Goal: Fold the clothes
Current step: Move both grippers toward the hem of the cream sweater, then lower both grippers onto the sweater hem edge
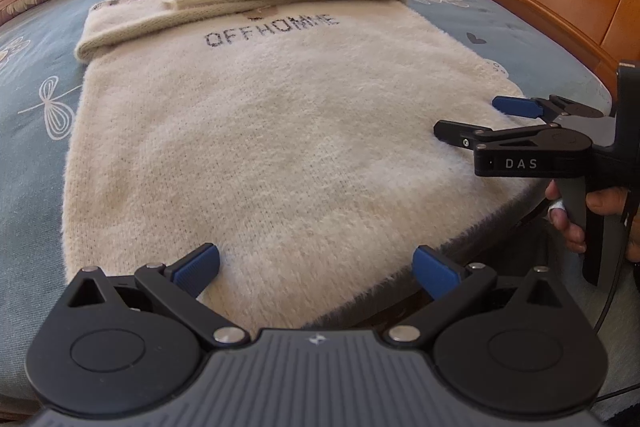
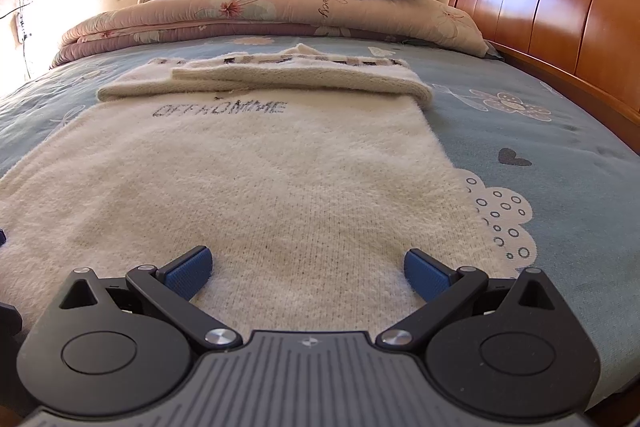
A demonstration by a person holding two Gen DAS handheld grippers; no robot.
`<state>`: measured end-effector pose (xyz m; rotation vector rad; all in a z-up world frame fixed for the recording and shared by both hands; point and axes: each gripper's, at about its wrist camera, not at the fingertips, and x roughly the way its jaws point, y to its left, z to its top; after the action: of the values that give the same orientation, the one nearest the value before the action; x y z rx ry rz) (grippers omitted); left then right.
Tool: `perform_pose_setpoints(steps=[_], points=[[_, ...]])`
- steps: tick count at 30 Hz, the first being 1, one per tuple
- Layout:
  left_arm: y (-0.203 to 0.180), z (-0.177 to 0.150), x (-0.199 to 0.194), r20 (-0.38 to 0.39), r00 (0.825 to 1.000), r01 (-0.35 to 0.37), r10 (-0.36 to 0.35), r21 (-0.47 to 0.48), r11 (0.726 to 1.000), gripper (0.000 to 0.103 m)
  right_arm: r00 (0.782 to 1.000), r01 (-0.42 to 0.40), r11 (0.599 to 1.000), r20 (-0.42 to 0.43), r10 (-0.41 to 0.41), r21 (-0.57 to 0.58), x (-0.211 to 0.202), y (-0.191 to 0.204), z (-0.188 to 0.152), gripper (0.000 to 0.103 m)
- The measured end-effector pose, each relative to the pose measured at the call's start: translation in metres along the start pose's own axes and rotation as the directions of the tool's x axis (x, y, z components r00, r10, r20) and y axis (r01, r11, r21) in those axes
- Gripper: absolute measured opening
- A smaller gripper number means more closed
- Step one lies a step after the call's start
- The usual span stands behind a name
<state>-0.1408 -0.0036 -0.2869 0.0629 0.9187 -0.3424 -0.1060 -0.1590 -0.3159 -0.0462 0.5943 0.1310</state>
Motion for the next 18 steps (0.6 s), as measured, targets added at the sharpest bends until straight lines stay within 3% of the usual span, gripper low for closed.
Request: perform_pose_setpoints(steps=[4,9,11,14,18], points=[[0.002,-0.002,-0.005,0.022,1.0,0.009,-0.009,0.008,1.0,0.102,1.0,0.003,1.0,0.01,-0.003,0.007,0.0,0.0,-0.001,0.103],[-0.01,-0.001,-0.016,0.124,0.988,-0.109,0.092,0.139,0.984,0.102,1.0,0.0,1.0,-0.01,0.0,0.011,0.0,0.0,0.003,0.103],[-0.02,-0.001,-0.018,0.168,0.979,-0.154,0.117,0.231,0.961,0.102,1.0,-0.004,1.0,-0.014,0.004,0.015,-0.001,-0.001,0.004,0.103],[-0.035,-0.003,-0.012,0.172,0.975,-0.196,0.142,0.359,0.913,0.102,1.0,-0.011,1.0,-0.014,0.011,0.026,-0.001,-0.003,0.004,0.103],[-0.052,-0.011,0.0,0.142,0.983,-0.173,0.116,0.502,0.847,0.102,1.0,-0.02,0.999,-0.015,0.021,0.038,-0.002,-0.005,0.005,0.103]])
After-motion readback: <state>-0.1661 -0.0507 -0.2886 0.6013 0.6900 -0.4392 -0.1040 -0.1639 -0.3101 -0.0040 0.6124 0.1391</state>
